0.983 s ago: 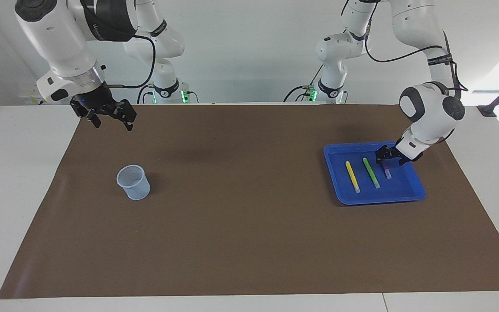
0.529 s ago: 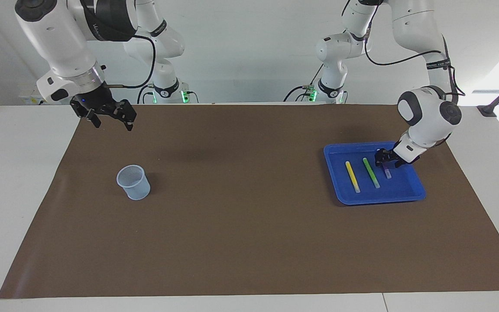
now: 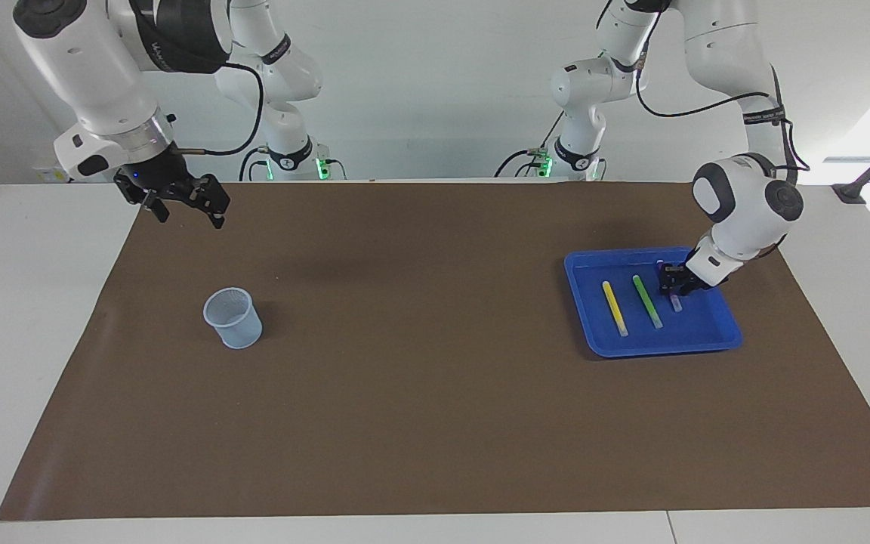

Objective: Transfer and insert pens with both arms
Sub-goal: 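Grasp the purple pen with the left gripper and lift it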

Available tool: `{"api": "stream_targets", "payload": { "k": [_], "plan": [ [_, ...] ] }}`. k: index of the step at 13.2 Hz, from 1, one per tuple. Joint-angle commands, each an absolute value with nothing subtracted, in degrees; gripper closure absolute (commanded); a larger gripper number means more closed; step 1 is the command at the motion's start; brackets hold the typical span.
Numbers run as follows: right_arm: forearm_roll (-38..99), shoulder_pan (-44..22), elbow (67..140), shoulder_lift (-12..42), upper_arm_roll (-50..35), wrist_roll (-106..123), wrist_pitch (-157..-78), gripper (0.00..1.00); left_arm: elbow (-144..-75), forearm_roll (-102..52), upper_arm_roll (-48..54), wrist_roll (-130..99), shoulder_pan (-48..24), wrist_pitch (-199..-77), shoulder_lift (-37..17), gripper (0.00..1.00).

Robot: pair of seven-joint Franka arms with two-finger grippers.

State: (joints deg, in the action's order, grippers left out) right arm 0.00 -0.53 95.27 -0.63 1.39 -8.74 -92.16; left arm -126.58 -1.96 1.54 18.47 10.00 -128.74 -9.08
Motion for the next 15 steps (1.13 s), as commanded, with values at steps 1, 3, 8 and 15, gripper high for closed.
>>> {"api": "stream_targets", "payload": {
  "k": [1,3,8,15],
  "plan": [
    [1.1,-0.2,95.6,-1.1,1.2,-7.9,-91.5,0.0,-127.4,-2.2,1.5,19.0,9.6,-131.1,-9.8,0.88],
    [1.1,-0.3,95.7,-1.2,1.1,-7.9,-91.5,0.0,-127.2,-2.2,1.5,19.0,9.5,-131.1,-9.8,1.0],
    [1.1,-0.7,96.4,-1.7,1.0,-8.0,-91.6,0.0,-125.4,-2.2,1.5,19.2,9.6,-129.9,-10.2,1.0],
    [1.4,-6.1,98.2,-2.7,-1.7,-16.1,-92.0,0.0,-110.1,-2.2,1.8,11.6,7.7,-110.1,-11.6,1.0]
  ]
}}
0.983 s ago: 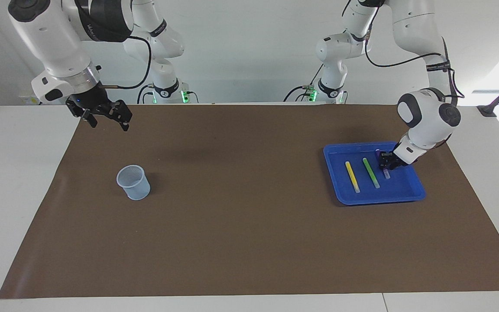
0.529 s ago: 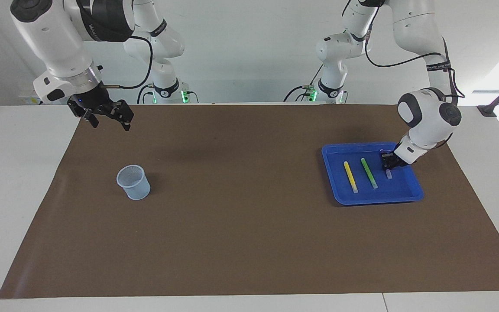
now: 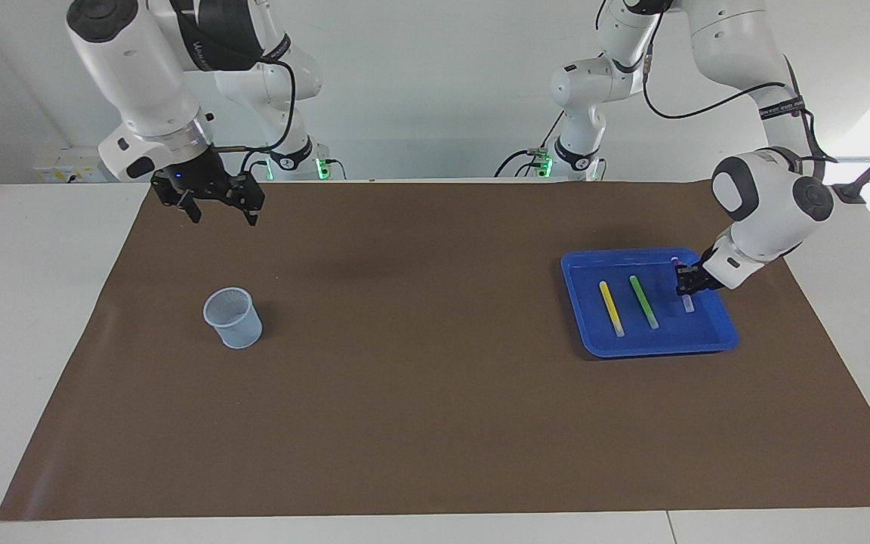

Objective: Transfer and insert pens with both arms
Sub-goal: 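Grasp the purple pen with the left gripper and lift it, then carry the purple pen toward center while the right gripper reaches it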

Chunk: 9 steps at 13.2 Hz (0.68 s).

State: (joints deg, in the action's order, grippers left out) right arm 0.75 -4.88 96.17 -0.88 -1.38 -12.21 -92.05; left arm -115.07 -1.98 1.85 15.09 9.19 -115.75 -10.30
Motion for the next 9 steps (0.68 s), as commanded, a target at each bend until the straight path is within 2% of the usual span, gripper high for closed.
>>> {"api": "stream_targets", "payload": {
  "k": [1,4,6,9],
  "plan": [
    [3.6,-6.9,98.3,-2.7,-1.8,-19.0,-92.2,0.0,-107.4,-2.5,1.9,8.7,6.9,-106.2,-11.6,1.0],
    [12.0,-7.0,99.3,-2.7,-1.7,-27.6,-94.4,0.0,-98.8,-5.3,2.2,-4.4,2.8,-92.8,-11.4,1.0],
    [16.8,-6.8,99.5,-2.3,-1.7,-31.4,-96.0,0.0,-94.9,-13.2,2.4,-18.6,1.6,-86.7,-11.2,1.0],
    [20.7,-7.3,98.7,-1.9,-4.1,-33.0,-98.9,0.0,-94.6,-24.5,5.3,-39.0,1.1,-84.2,-8.8,1.0]
  ]
}}
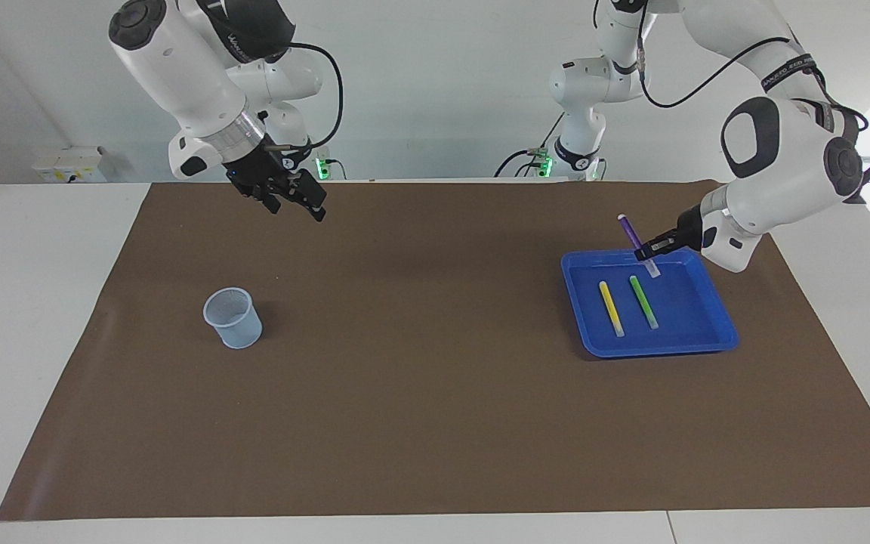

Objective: Transfer and insert pens with both arms
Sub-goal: 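Carry the purple pen toward center while the right gripper reaches it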

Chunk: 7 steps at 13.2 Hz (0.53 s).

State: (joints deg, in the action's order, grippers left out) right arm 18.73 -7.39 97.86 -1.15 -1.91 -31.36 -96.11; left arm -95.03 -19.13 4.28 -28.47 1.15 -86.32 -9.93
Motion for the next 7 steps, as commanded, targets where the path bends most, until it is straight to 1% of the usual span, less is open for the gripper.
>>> {"api": "stream_targets", "payload": {
  "k": [1,3,4,5,7],
  "plan": [
    [20.7,-7.1,98.5,-1.9,-6.0,-33.6,-102.0,0.0,-94.7,-27.5,6.7,-46.0,1.1,-84.0,-8.2,1.0],
    [20.8,-7.3,98.4,-1.9,-7.3,-34.0,-104.0,0.0,-95.4,-32.5,9.7,-60.1,1.1,-85.0,-6.8,1.0],
    [20.8,-7.2,98.4,-1.9,-9.3,-32.8,-104.1,0.0,-96.1,-36.4,10.4,-64.5,1.1,-85.2,-6.2,1.0],
    [20.7,-7.3,98.5,-2.0,-11.1,-31.7,-104.5,0.0,-97.5,-40.0,10.4,-66.9,1.1,-85.4,-5.1,1.0],
    [20.8,-7.3,99.1,-2.2,-14.4,-31.5,-108.0,0.0,-102.8,-46.9,10.4,-70.7,-0.5,-88.4,-2.3,1.0]
  ]
}}
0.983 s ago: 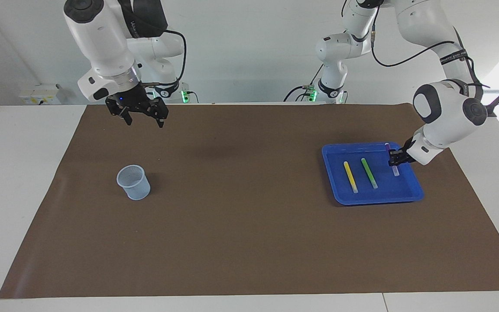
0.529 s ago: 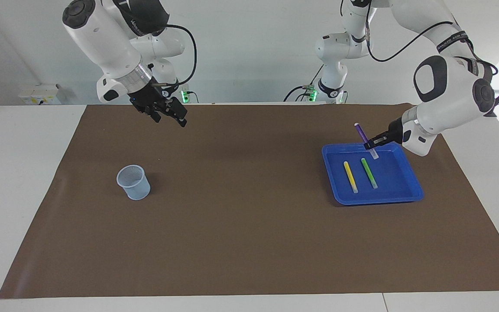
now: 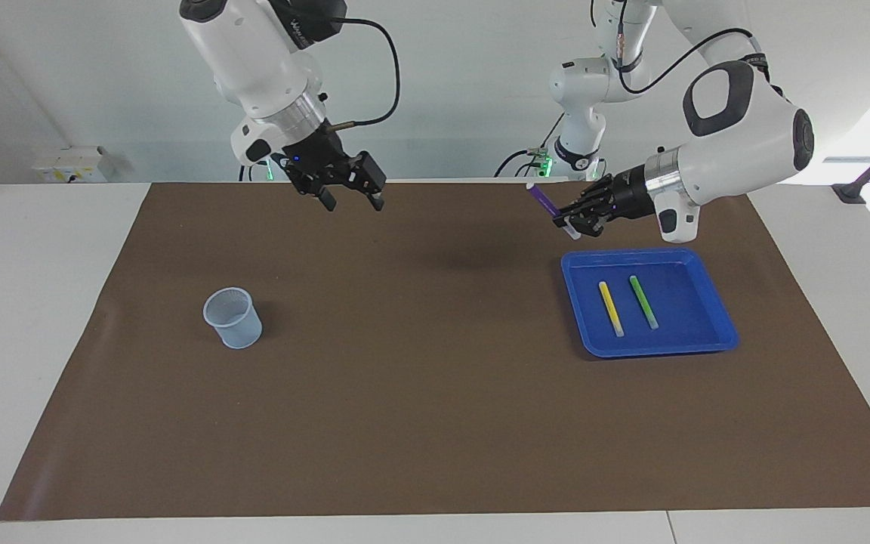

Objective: Transfer and insert pens with both arms
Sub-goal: 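Carry the purple pen toward center while the right gripper reaches it, then grasp the purple pen with the right gripper and open the left gripper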

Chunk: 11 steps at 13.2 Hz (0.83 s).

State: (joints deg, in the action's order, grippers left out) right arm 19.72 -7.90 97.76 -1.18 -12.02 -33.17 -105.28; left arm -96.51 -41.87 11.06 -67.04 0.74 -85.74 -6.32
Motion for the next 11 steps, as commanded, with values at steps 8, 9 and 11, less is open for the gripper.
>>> {"api": "stream_targets", "payload": {
  "k": [8,9,11],
  "plan": [
    [20.5,-7.7,98.6,-1.3,-20.8,-30.7,-114.9,0.0,-118.6,-62.4,10.4,-82.8,-11.3,-114.0,5.0,1.0],
    [20.3,-7.7,98.6,-1.3,-21.7,-30.8,-115.4,0.0,-119.6,-64.1,10.4,-83.6,-12.4,-117.0,5.3,1.0],
    [20.0,-7.7,98.6,-1.3,-22.8,-30.8,-116.5,0.0,-121.3,-68.3,10.4,-83.8,-13.8,-120.5,6.1,1.0]
  ]
}}
